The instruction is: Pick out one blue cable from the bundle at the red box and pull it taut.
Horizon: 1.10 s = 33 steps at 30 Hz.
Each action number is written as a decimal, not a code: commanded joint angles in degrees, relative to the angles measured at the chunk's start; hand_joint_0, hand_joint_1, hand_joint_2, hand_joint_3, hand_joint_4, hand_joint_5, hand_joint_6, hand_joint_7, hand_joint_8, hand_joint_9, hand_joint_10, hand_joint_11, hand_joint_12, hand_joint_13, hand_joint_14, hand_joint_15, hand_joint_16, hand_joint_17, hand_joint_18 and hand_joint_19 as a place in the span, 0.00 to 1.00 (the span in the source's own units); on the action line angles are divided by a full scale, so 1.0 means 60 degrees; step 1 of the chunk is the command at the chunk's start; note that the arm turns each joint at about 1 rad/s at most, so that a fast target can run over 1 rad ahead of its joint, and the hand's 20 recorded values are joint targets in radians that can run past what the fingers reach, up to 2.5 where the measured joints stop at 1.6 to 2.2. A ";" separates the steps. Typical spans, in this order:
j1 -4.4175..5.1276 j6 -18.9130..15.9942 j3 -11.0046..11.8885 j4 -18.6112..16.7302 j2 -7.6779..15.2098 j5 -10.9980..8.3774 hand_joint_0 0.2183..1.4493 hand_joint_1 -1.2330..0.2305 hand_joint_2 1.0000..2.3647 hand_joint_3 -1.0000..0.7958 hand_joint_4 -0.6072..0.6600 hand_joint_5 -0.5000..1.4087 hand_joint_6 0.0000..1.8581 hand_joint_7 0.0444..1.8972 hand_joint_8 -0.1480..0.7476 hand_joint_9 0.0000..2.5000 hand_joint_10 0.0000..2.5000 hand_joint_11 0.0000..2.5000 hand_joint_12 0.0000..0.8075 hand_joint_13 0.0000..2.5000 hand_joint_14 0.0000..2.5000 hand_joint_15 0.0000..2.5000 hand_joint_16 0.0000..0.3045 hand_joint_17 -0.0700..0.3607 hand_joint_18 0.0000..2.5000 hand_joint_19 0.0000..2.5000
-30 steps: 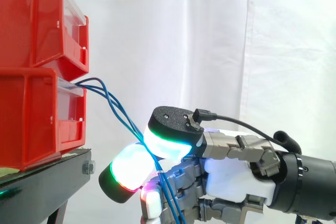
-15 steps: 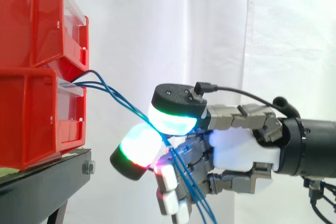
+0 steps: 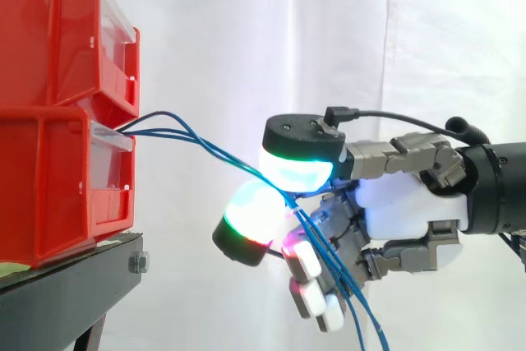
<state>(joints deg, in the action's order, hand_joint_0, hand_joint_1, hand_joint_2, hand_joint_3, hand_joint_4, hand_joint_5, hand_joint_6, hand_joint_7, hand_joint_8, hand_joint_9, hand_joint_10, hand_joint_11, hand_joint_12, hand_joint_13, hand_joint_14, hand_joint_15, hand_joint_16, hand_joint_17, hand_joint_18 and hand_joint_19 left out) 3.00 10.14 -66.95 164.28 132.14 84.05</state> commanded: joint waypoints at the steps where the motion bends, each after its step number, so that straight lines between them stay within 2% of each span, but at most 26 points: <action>1: 0.0012 -0.0034 0.0041 0.0275 -0.0007 -0.0033 0.39 0.33 0.01 0.42 0.44 0.18 0.52 0.48 0.49 0.43 0.01 0.29 0.45 0.41 0.01 0.22 0.17 0.43 0.35 0.25; 7: 0.0027 -0.0239 0.0055 0.0319 -0.0007 -0.0224 0.41 0.31 0.01 0.37 0.42 0.18 0.52 0.49 0.49 0.44 0.01 0.28 0.45 0.42 0.01 0.22 0.16 0.42 0.36 0.25; 18: 0.0100 -0.0415 0.0143 0.0407 -0.0007 -0.0341 0.43 0.31 0.00 0.28 0.40 0.18 0.52 0.49 0.48 0.44 0.01 0.29 0.44 0.42 0.01 0.23 0.16 0.42 0.36 0.24; 33: 0.0144 -0.0664 0.0143 0.0437 -0.0007 -0.0326 0.42 0.28 0.00 0.28 0.39 0.19 0.51 0.50 0.48 0.46 0.01 0.29 0.44 0.43 0.01 0.23 0.16 0.42 0.37 0.24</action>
<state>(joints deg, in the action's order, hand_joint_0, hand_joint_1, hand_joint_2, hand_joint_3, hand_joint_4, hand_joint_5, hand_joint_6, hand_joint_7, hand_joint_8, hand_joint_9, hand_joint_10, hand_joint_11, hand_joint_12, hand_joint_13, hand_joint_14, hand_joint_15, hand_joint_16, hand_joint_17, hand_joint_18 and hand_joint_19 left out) 3.82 6.57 -66.07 166.86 132.13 82.08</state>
